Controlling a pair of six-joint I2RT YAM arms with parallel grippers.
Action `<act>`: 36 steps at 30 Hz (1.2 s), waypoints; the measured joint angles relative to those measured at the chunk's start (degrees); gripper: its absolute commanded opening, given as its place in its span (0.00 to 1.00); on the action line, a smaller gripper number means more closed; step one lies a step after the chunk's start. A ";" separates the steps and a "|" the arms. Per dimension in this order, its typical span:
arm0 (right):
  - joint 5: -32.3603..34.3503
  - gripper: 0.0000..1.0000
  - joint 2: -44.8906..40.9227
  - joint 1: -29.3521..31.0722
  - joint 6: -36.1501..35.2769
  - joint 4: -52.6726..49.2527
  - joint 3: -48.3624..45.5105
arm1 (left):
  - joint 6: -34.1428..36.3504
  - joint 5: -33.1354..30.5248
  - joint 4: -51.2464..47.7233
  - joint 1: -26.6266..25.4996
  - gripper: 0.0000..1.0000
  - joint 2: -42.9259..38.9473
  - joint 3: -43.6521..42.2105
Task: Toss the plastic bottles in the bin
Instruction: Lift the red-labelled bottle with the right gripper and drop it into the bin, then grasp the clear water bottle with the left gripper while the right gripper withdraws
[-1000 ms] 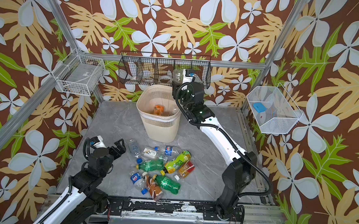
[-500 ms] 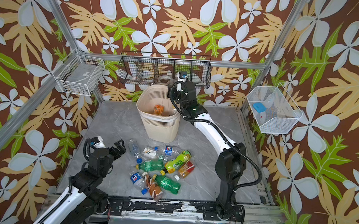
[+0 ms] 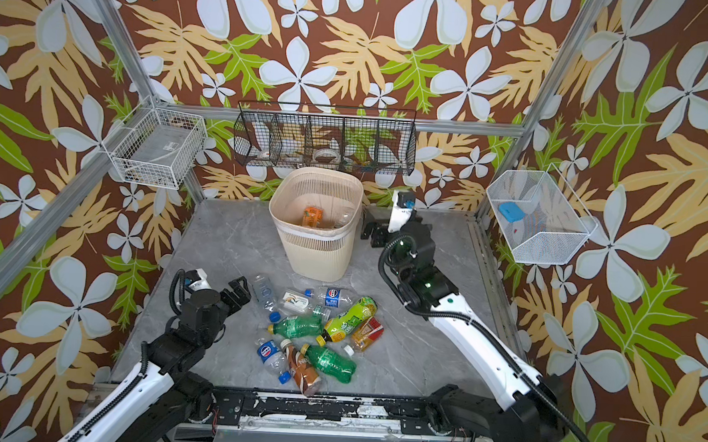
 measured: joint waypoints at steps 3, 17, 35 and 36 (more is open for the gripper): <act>1.88 1.00 -5.81 -0.09 2.64 -3.13 -6.49 | -0.42 0.94 0.57 0.00 1.00 1.95 0.02; 2.84 1.00 -8.09 -1.49 4.94 -9.49 -7.50 | -0.87 8.15 1.11 0.81 1.00 20.39 8.26; 2.05 1.00 -10.78 -1.73 4.85 -10.78 -8.28 | 1.77 22.21 0.09 5.29 0.87 43.60 17.22; 2.12 1.00 -10.84 -1.79 4.85 -10.78 -8.37 | 1.77 22.47 0.22 5.29 0.86 44.30 17.27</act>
